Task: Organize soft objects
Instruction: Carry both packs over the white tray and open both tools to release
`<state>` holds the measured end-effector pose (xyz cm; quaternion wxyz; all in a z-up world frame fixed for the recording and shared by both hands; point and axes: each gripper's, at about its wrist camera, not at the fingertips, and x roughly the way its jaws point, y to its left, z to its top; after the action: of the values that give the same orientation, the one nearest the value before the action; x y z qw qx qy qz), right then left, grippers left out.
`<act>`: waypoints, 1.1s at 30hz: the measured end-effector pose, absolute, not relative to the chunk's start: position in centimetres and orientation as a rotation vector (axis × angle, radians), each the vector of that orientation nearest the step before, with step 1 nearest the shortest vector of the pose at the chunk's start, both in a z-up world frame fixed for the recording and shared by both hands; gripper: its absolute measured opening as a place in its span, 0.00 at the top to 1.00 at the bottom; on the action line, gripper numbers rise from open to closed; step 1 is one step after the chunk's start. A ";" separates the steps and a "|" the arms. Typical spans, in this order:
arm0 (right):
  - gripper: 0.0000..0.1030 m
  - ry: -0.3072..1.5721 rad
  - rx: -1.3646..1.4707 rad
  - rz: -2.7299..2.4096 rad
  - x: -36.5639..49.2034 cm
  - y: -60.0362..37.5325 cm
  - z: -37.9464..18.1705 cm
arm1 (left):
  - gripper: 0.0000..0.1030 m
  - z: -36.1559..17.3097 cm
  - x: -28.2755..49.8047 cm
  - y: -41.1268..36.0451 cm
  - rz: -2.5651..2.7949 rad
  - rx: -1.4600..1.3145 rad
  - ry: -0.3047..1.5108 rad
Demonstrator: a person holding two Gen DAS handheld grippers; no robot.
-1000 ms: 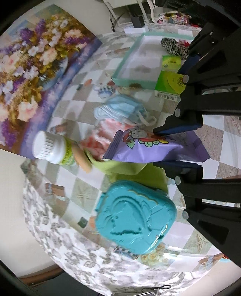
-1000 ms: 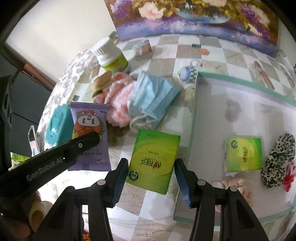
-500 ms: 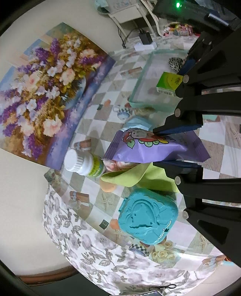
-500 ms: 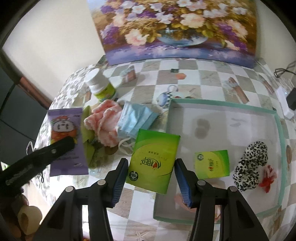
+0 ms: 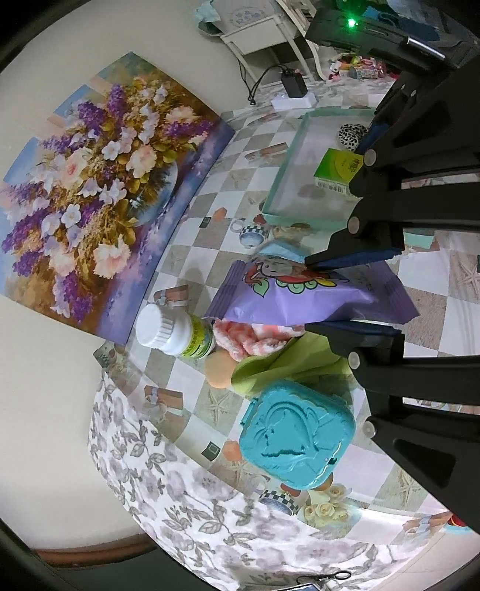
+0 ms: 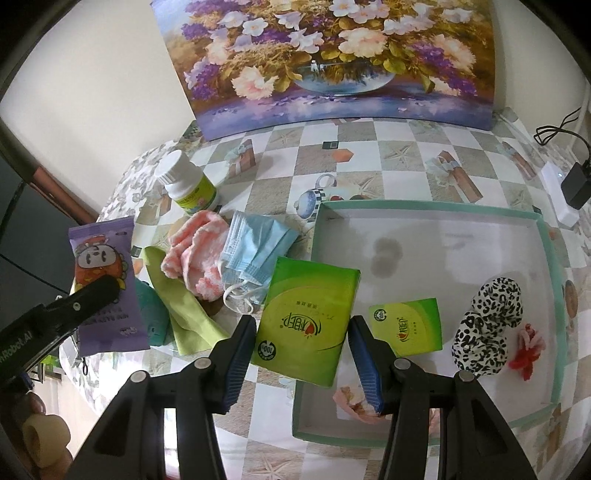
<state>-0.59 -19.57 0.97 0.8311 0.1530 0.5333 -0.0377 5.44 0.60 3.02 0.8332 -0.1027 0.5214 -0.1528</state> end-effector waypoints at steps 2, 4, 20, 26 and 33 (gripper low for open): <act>0.47 1.137 0.321 -0.080 -0.5 -19.6 0.8 | 0.73 2.8 5.4 0.3 -0.330 -0.213 1.113; 0.47 1.139 0.319 -0.091 -0.6 -19.8 0.8 | 0.73 2.6 5.3 -0.1 -0.339 -0.213 1.123; 0.47 1.095 0.486 -0.530 -5.2 -33.4 0.5 | 0.73 2.8 2.2 -8.3 -0.497 -0.015 1.095; 0.47 1.089 0.500 -0.608 -6.1 -36.7 -0.3 | 0.73 2.6 2.3 -10.4 -0.526 0.019 1.068; 0.47 1.083 0.494 -0.634 -5.7 -38.3 -1.5 | 0.73 0.9 3.9 -12.7 -0.539 0.006 1.061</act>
<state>-5.65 -38.33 -1.48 0.7812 0.2286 0.5013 -0.2934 3.85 -12.71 0.94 0.8281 0.0029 0.4996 -0.2541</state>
